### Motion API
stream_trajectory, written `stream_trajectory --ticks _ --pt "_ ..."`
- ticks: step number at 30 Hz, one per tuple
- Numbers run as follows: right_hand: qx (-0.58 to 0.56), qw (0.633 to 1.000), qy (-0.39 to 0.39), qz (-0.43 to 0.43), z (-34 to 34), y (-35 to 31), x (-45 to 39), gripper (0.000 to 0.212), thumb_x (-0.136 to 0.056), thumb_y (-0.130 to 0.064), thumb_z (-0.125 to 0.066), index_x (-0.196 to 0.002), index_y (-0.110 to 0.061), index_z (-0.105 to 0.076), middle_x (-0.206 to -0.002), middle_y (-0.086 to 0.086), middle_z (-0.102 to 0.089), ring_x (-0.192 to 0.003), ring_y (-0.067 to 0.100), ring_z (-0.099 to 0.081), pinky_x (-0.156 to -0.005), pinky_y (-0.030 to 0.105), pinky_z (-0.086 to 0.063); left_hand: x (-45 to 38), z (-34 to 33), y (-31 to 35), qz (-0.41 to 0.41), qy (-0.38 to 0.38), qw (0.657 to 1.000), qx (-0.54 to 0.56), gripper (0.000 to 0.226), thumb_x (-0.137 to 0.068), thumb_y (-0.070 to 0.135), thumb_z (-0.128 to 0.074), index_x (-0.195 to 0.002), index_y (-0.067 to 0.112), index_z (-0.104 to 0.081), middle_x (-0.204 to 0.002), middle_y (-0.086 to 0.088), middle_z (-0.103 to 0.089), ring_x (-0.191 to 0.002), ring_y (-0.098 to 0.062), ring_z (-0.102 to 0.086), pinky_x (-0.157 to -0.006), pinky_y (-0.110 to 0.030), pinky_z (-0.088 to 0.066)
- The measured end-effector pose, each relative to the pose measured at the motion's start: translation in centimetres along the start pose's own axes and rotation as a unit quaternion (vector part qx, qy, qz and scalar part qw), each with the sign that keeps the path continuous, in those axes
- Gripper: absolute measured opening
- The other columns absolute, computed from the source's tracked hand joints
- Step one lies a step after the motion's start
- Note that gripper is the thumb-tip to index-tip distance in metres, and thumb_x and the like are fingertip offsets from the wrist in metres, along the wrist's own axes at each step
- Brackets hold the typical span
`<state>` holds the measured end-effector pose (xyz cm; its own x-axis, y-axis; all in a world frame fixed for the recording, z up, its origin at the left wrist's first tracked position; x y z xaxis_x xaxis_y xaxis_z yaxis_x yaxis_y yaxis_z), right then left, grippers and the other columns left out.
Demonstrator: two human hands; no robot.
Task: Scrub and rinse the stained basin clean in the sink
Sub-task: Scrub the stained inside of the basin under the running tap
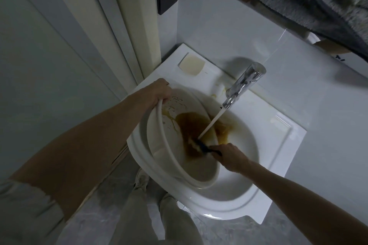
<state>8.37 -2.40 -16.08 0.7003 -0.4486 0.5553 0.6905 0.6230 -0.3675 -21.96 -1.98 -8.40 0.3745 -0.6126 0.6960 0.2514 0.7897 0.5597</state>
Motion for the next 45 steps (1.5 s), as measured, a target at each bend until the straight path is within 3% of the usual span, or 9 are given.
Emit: stream_trajectory --ticks 7,11,14,18,22,26,30,38,45 --pt "-0.171 0.982 -0.06 0.054 -3.4 -2.3 1.7 0.034 -0.103 -0.032 -0.045 -0.136 -0.036 -0.056 -0.131 -0.013 -0.062 -0.113 0.003 -0.06 -0.098 0.017 -0.048 -0.4 -0.1 -0.1 0.0 0.01 1.0 -0.001 0.058 -0.066 -0.023 -0.048 -0.121 -0.008 -0.057 -0.096 -0.023 -0.051 -0.07 -0.026 -0.047 -0.051 -0.027 -0.034" --pt "-0.077 0.997 0.022 -0.006 -1.9 -0.4 1.0 0.031 -0.104 -0.035 -0.04 -0.13 -0.034 -0.058 -0.109 -0.006 -0.07 -0.076 0.002 -0.059 -0.059 0.004 -0.037 -0.2 -0.5 0.0 -0.004 0.011 1.0 -0.004 0.06 -0.067 -0.023 -0.047 -0.123 -0.005 -0.056 -0.101 -0.022 -0.051 -0.072 -0.026 -0.047 -0.05 -0.028 -0.035" --pt "-0.023 0.999 0.036 -0.023 -1.4 -0.2 -0.2 0.031 -0.104 -0.032 -0.04 -0.13 -0.031 -0.057 -0.109 -0.002 -0.068 -0.08 0.011 -0.061 -0.066 0.018 -0.042 -0.3 -0.7 -0.5 0.0 0.003 1.0 0.002 0.056 -0.066 -0.023 -0.046 -0.117 -0.005 -0.059 -0.1 -0.024 -0.053 -0.079 -0.031 -0.05 -0.053 -0.029 -0.037" --pt "-0.085 0.991 -0.092 0.045 -1.7 0.9 -0.2 0.031 -0.101 -0.03 -0.048 -0.129 -0.032 -0.062 -0.121 -0.009 -0.068 -0.103 0.012 -0.065 -0.086 0.026 -0.051 -0.4 -0.3 -1.0 0.012 -0.003 1.0 0.018 0.045 -0.066 -0.023 -0.044 -0.104 -0.005 -0.061 -0.094 -0.022 -0.055 -0.078 -0.031 -0.051 -0.052 -0.028 -0.039" --pt "-0.055 0.997 0.016 -0.042 0.3 3.1 -1.0 0.032 -0.103 -0.03 -0.044 -0.129 -0.036 -0.062 -0.103 -0.007 -0.069 -0.091 0.015 -0.064 -0.074 0.025 -0.046 -0.2 0.0 -1.0 0.021 -0.004 0.999 0.042 0.039 -0.068 -0.023 -0.045 -0.093 0.004 -0.057 -0.095 -0.022 -0.054 -0.09 -0.036 -0.054 -0.057 -0.033 -0.044" --pt "-0.156 0.984 0.001 -0.088 -0.4 2.5 -1.9 0.032 -0.104 -0.033 -0.042 -0.127 -0.032 -0.065 -0.111 -0.006 -0.069 -0.096 0.016 -0.064 -0.078 0.022 -0.046 0.4 0.1 -1.5 0.035 -0.032 0.994 0.096 0.065 -0.073 -0.017 -0.053 -0.132 0.011 -0.054 -0.116 -0.022 -0.057 -0.103 -0.041 -0.06 -0.082 -0.046 -0.056" --pt "-0.281 0.941 -0.001 -0.186 -0.8 3.7 -1.4 0.029 -0.103 -0.036 -0.046 -0.123 -0.03 -0.065 -0.06 0.0 -0.052 -0.038 0.013 -0.041 -0.037 0.024 -0.034 1.0 0.1 -1.7 0.019 -0.046 0.985 0.168 0.032 -0.083 0.006 -0.065 -0.115 0.003 -0.066 -0.111 -0.024 -0.067 -0.096 -0.04 -0.067 -0.085 -0.051 -0.059" --pt "-0.421 0.869 -0.023 -0.259 -3.1 1.6 1.4 0.03 -0.104 -0.035 -0.043 -0.123 -0.03 -0.066 -0.067 0.006 -0.035 -0.042 0.013 -0.023 -0.041 0.022 -0.02 2.6 0.9 -3.6 0.027 0.035 0.967 0.25 0.066 -0.082 0.061 -0.048 -0.122 0.012 -0.066 -0.107 -0.016 -0.071 -0.098 -0.034 -0.069 -0.096 -0.051 -0.054" --pt "-0.433 0.848 -0.088 -0.292 -3.6 -1.6 4.5 0.029 -0.103 -0.03 -0.045 -0.121 -0.022 -0.067 -0.063 0.007 -0.053 -0.039 0.012 -0.032 -0.04 0.019 -0.03 5.7 0.1 -4.0 -0.014 0.037 0.963 0.268 0.057 -0.099 0.058 -0.032 -0.111 0.019 -0.071 -0.108 -0.016 -0.072 -0.102 -0.033 -0.068 -0.098 -0.05 -0.053"
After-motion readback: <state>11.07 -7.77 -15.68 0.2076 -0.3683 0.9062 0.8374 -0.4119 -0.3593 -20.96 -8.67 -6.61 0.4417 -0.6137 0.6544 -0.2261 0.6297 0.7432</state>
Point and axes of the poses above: each hand's wrist, its own x-axis away from the middle knuckle, its own z-axis out of the back of the hand, y = z × x, the point moved 5 cm from there along -x, towards the middle knuckle
